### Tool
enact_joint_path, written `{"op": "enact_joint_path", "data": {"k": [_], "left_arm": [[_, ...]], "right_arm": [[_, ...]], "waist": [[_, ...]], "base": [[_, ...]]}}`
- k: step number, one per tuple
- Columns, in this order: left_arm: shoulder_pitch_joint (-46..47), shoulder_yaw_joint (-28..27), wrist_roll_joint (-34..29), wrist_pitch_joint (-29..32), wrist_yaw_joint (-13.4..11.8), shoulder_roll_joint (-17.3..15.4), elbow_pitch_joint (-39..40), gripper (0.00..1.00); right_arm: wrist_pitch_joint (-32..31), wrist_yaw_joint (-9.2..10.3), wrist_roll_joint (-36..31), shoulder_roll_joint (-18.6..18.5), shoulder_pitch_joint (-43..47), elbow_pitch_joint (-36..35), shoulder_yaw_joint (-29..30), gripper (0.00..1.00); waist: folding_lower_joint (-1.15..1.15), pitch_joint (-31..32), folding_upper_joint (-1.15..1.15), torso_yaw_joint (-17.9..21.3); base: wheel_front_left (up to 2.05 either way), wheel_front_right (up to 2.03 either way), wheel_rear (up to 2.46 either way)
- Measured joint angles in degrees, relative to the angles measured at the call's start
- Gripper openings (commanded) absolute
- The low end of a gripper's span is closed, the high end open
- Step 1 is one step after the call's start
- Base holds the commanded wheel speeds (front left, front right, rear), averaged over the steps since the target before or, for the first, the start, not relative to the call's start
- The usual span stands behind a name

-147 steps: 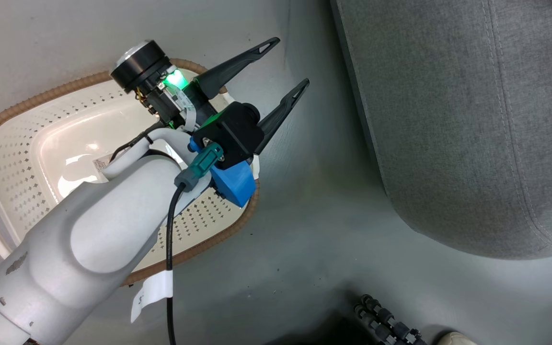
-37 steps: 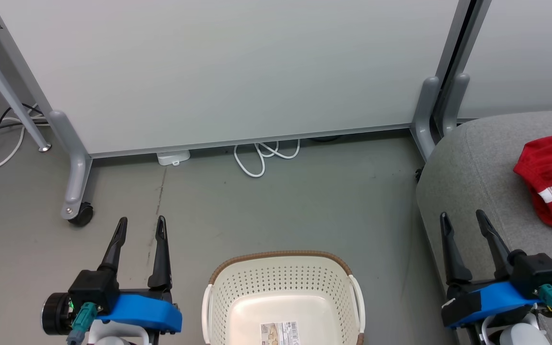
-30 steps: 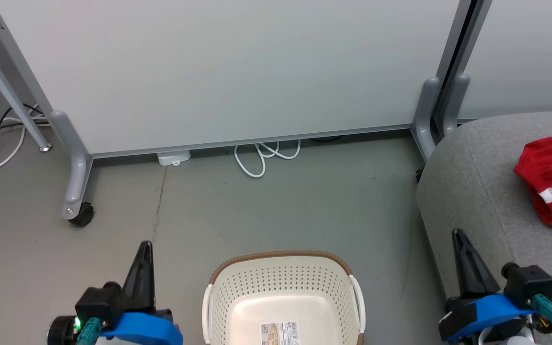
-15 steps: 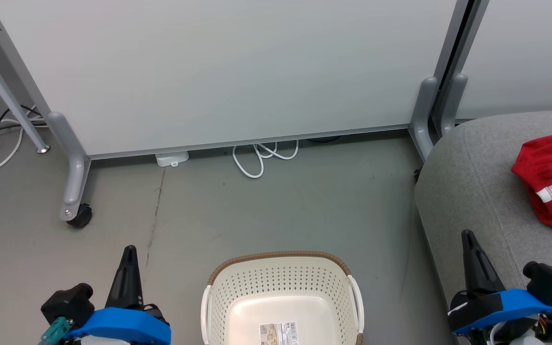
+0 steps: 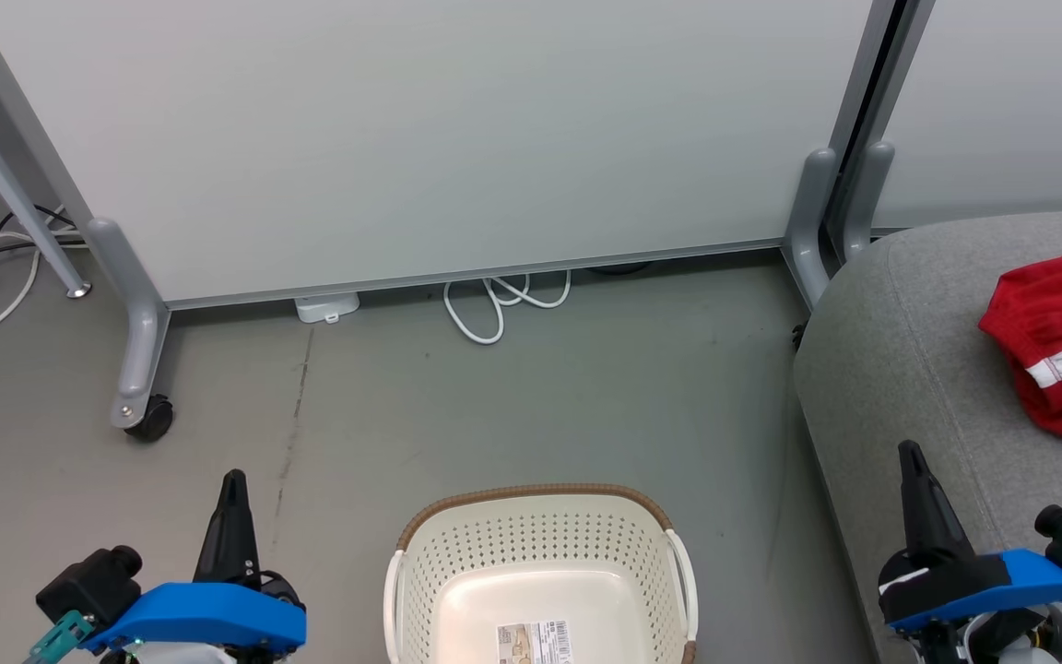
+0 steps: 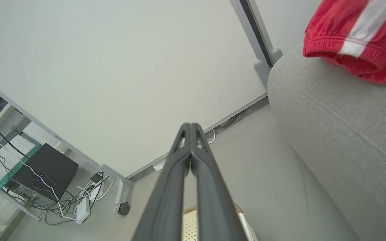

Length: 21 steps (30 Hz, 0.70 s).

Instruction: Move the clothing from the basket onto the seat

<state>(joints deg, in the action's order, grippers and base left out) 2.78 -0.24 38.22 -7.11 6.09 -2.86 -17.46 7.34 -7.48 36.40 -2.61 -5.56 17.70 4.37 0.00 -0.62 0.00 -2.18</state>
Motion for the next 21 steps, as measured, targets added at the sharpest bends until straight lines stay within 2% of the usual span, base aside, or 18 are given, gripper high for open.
{"op": "enact_joint_path", "data": {"k": [21], "left_arm": [[0.9,-1.8,16.1,4.1,0.3,0.0,1.0,0.00]], "right_arm": [[-4.1,0.00,16.6,0.0,0.0,-1.0,0.7,0.00]], "waist": [[0.00,0.1,0.00,0.5]], "base": [[0.00,0.00,0.00]]}}
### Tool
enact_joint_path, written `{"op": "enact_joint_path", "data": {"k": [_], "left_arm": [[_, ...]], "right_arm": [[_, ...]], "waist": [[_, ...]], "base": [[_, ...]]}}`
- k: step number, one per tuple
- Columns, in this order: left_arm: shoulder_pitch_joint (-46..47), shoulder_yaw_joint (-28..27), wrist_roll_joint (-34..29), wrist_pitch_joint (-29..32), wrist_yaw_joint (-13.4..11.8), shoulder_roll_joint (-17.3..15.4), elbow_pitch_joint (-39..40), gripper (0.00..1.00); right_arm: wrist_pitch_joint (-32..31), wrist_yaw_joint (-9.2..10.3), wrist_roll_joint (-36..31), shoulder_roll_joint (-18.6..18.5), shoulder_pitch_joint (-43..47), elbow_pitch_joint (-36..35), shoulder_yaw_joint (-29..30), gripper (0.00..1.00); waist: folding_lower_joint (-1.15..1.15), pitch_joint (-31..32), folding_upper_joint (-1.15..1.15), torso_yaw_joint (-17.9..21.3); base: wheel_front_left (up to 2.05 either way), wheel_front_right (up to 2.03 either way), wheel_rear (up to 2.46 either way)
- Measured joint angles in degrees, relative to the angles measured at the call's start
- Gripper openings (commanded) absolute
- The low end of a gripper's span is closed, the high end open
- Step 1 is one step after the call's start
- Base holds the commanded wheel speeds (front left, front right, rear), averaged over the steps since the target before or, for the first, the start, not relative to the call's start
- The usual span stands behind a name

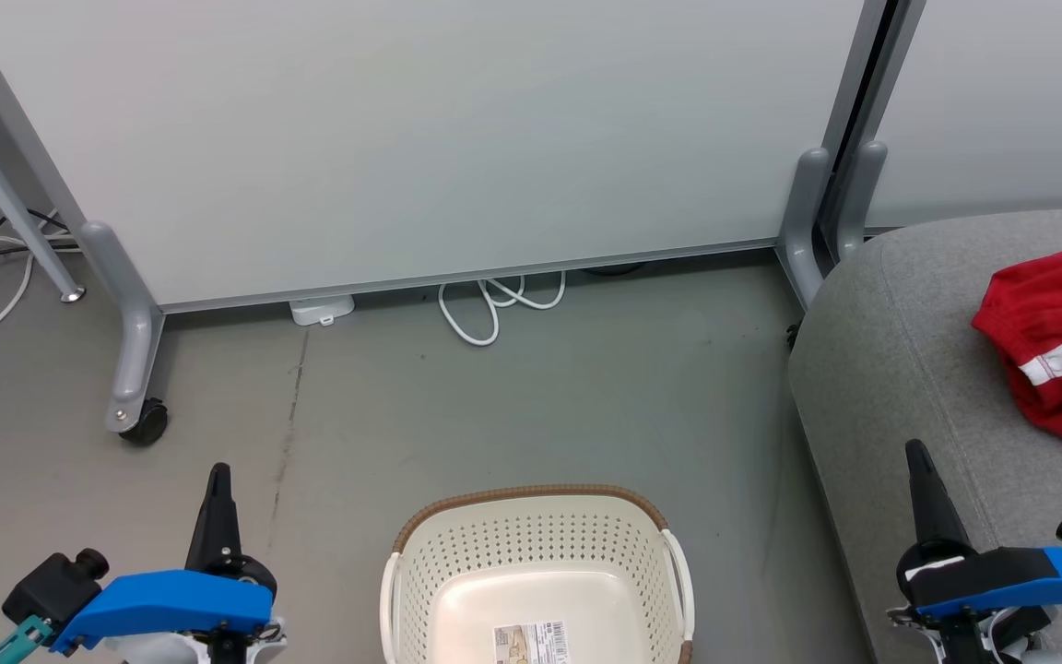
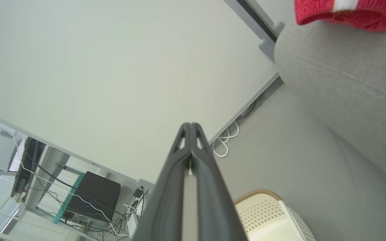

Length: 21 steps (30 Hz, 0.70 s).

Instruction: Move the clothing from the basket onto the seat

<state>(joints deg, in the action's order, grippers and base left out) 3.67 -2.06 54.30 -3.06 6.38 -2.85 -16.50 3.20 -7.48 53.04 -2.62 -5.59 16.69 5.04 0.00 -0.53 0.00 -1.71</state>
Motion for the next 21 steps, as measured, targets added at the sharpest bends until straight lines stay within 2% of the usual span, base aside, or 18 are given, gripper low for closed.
{"op": "enact_joint_path", "data": {"k": [21], "left_arm": [[0.8,-1.5,13.0,3.3,0.3,0.0,0.8,0.00]], "right_arm": [[-3.3,0.00,13.6,0.0,-0.1,-0.9,0.5,0.00]], "waist": [[0.00,0.1,0.00,0.5]], "base": [[0.00,0.00,0.00]]}}
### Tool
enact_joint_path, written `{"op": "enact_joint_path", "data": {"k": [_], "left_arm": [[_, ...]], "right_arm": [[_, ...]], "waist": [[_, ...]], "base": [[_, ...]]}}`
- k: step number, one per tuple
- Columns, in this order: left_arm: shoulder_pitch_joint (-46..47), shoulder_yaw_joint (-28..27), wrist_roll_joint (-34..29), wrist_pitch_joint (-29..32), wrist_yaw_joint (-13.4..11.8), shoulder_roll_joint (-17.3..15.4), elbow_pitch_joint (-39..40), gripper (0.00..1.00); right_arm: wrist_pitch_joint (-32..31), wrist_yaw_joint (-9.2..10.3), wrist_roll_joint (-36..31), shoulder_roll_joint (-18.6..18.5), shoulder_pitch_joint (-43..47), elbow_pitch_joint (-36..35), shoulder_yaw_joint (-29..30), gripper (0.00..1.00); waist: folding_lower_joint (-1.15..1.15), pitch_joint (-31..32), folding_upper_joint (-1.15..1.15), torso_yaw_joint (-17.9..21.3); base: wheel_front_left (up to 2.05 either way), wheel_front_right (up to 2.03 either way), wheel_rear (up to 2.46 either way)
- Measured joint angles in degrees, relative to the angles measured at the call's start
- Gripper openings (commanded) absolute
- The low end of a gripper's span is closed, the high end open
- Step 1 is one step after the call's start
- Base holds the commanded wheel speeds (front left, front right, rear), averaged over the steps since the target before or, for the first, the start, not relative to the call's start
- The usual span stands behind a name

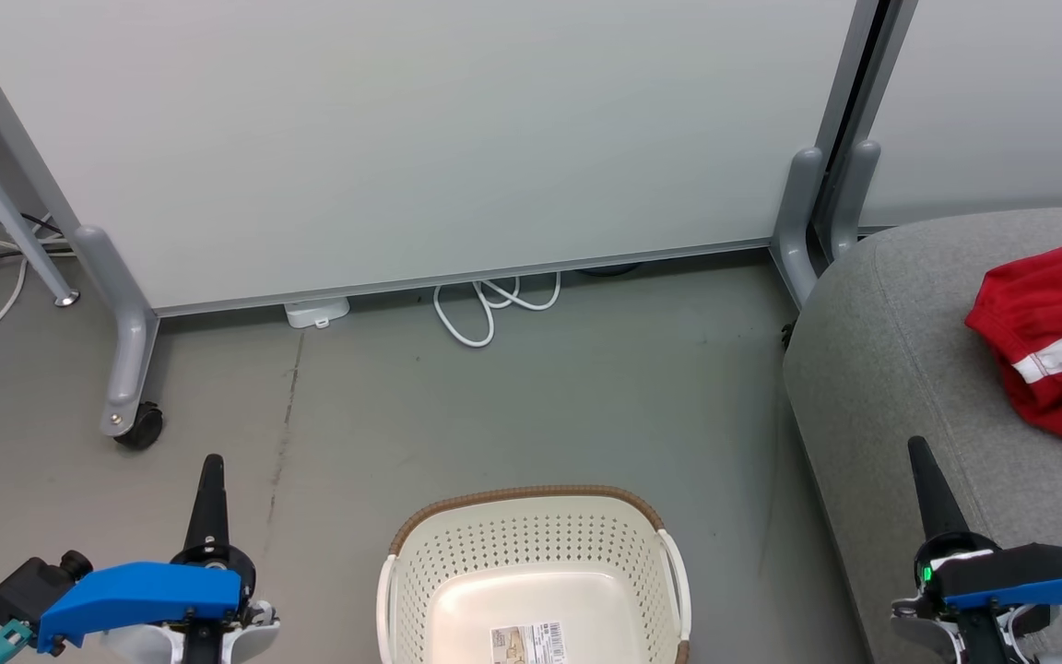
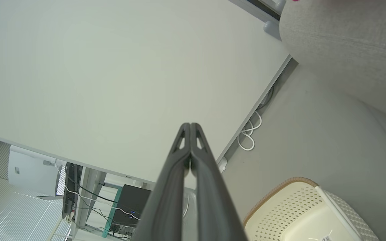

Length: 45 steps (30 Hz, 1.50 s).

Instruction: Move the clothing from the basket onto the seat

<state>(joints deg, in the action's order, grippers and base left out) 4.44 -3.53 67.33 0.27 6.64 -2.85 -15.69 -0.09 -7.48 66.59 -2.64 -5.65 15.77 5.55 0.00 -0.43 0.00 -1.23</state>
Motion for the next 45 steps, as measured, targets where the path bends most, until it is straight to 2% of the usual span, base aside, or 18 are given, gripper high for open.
{"op": "enact_joint_path", "data": {"k": [45], "left_arm": [[1.2,-2.5,20.9,5.3,0.5,0.0,1.3,0.00]], "right_arm": [[-5.4,0.00,21.5,-0.1,-0.1,-1.4,0.8,0.00]], "waist": [[0.00,0.2,0.00,1.0]], "base": [[0.00,0.00,0.00]]}}
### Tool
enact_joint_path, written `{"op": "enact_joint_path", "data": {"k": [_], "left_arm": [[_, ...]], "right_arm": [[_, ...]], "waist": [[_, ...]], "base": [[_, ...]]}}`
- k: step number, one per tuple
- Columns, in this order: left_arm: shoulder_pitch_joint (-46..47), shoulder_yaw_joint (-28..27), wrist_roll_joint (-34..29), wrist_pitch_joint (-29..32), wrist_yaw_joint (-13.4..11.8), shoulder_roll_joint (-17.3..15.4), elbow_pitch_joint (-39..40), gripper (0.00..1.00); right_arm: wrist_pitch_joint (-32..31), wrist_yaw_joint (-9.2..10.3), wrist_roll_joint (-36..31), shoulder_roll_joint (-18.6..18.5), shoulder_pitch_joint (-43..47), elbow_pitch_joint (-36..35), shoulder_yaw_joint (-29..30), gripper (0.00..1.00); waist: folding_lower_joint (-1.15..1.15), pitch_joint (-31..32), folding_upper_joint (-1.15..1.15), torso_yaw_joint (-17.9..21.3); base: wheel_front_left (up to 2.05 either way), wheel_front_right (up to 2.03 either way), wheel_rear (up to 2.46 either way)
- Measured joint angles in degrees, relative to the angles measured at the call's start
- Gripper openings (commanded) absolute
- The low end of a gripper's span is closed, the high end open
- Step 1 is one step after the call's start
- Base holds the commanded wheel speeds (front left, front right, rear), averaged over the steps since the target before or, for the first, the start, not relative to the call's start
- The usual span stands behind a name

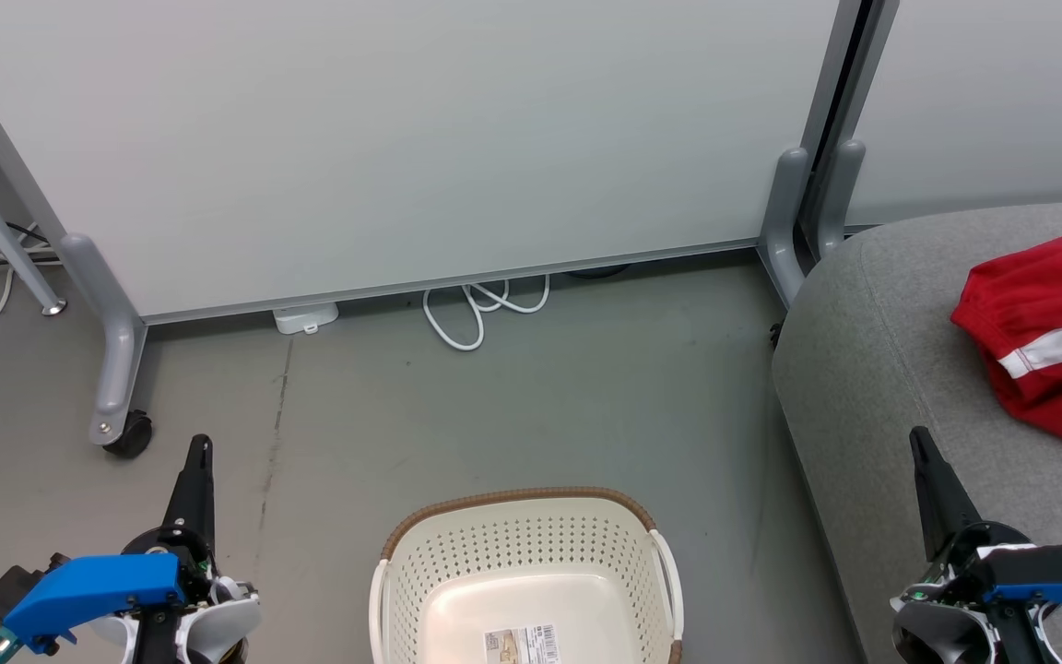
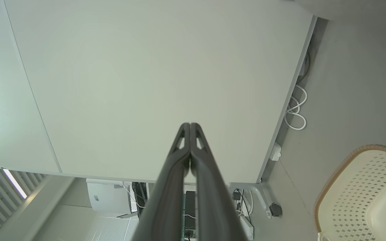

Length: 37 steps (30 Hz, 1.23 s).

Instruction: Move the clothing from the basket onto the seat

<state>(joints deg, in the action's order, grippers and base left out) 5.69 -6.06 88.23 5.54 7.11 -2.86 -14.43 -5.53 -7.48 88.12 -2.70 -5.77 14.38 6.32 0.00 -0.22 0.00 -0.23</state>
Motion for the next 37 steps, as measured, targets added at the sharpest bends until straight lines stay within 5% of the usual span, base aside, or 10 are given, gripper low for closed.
{"op": "enact_joint_path", "data": {"k": [37], "left_arm": [[0.3,-0.5,4.1,1.0,0.3,0.0,0.3,0.00]], "right_arm": [[-1.0,0.00,4.2,0.0,-0.1,-0.3,0.2,0.00]], "waist": [[0.00,0.0,0.00,0.2]], "base": [[0.00,0.00,0.00]]}}
